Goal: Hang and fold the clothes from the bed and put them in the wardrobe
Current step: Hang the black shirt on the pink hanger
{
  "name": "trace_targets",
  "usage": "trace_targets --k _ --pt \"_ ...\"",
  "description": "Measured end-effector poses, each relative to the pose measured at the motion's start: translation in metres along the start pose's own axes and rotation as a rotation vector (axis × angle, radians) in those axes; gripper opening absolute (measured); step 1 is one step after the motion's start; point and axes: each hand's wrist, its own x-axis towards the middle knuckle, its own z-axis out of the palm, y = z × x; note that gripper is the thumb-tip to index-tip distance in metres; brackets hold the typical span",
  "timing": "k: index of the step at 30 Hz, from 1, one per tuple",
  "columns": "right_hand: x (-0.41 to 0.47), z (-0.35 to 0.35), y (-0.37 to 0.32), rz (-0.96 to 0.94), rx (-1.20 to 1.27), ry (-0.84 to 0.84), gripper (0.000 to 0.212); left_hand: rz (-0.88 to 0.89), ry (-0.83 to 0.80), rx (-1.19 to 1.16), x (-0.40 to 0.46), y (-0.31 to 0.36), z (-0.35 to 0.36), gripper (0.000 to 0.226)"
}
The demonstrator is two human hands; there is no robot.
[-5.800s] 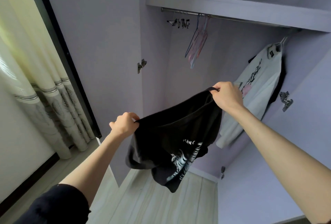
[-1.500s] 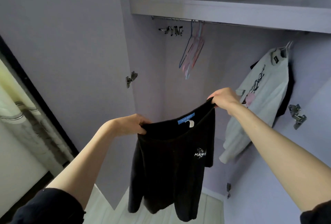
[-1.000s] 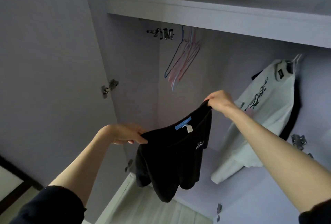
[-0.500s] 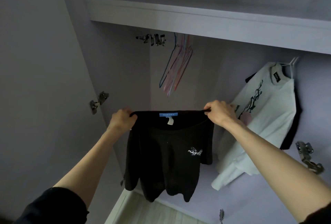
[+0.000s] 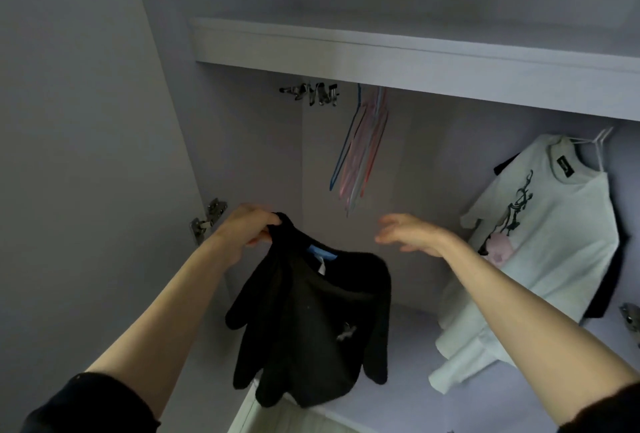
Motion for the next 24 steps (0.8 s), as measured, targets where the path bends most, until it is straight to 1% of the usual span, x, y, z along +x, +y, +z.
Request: trace_targets --k 1,2,4,6,9,12,14,16,20,22,24 --pt "0.008 0.002 -0.01 -0.047 0.111 0.044 0.055 0.014 -0.005 -0.029 0.002 0.001 -0.001 0.016" --pt "0.014 0.001 -0.02 -0.098 0.231 0.114 0.049 0.03 -0.009 -0.045 0.002 0.004 0.0 0.017" --pt "0.027 0.001 -0.044 -0.16 0.473 0.227 0.026 0.044 -0.007 -0.041 0.006 0.006 0.0 0.019" --pt "0.039 0.0 -0.065 -0.164 0.667 0.283 0.005 0.056 0.003 0.006 0.01 0.008 -0.001 0.02" --pt "0.052 -0.001 -0.08 -0.111 0.804 0.342 0.017 0.088 0.031 0.08 0.016 0.008 -0.004 0.02" --pt "0.06 -0.004 -0.086 -0.063 0.866 0.326 0.012 0.091 0.047 0.101 0.022 0.006 -0.011 0.022" --pt "0.061 -0.007 -0.091 -0.082 0.877 0.297 0.012 0.082 0.056 0.094 0.026 0.005 -0.015 0.024" --pt "0.059 -0.01 -0.097 -0.112 0.916 0.326 0.014 0.07 0.055 0.114 0.028 0.004 -0.017 0.023" --pt "0.057 -0.019 -0.098 -0.174 1.123 0.33 0.032 0.058 0.018 0.119 0.03 0.003 -0.012 0.02" --pt "0.054 -0.023 -0.093 -0.209 1.133 0.334 0.035 0.067 0.014 0.105 0.03 0.006 -0.006 0.02" --pt "0.05 -0.027 -0.085 -0.214 1.088 0.349 0.038 0.073 0.002 0.085 0.028 0.009 0.0 0.018"
